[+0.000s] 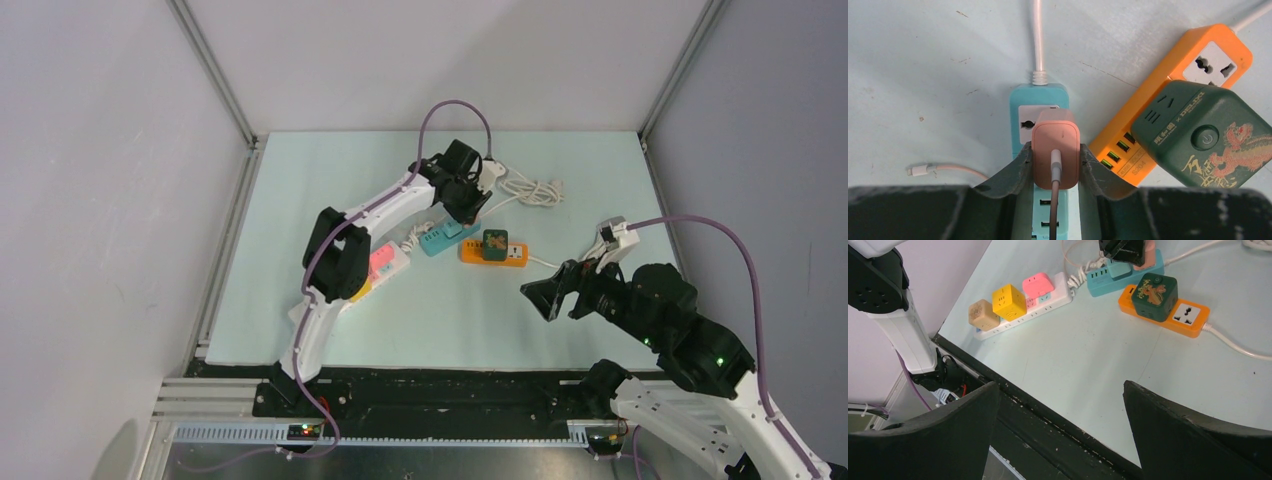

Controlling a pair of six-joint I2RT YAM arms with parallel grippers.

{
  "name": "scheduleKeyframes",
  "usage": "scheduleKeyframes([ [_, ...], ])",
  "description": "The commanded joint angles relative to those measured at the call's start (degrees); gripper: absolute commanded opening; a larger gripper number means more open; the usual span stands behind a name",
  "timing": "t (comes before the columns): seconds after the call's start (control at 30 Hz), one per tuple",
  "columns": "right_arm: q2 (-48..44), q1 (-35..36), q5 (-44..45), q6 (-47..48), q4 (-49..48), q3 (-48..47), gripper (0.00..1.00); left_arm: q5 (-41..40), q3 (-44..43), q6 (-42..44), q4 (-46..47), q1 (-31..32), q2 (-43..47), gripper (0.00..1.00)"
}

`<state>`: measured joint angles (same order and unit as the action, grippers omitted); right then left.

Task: Insert the plug

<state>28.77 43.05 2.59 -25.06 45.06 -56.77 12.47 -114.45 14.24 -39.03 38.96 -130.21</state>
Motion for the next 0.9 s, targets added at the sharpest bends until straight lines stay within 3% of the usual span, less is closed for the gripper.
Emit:
scheduleKeyframes([
  [0.0,-0.43,0.12,0.75,-0.52,-2.25,0.56,0.97,-4.52,-3.08,-2.52,-2.91,1.17,-2.79,0.0],
  [0.2,-0.64,0.09,1.13,-0.17,-2.18,0.69,0.97,-9.16,-3.57,-4.12,-2.62,1.25,-4.31,0.0],
  [0.47,-0.93,0.06,1.12,-0.05,-2.02,0.75,0.97,-4.05,-1.19,-3.16,-2.42,1.16,-3.73,0.0],
  [0.67,-1.08,0.06,1.13,-0.08,-1.78,0.7,0.97,-7.13,1.76,-4.55,-2.38,0.99,-3.48,0.0],
  [0.87,-1.75,0.04,1.32,-0.45,-1.76,0.7,0.97,-4.66,6.24,-8.23,-0.09,0.48,-2.65,0.0],
])
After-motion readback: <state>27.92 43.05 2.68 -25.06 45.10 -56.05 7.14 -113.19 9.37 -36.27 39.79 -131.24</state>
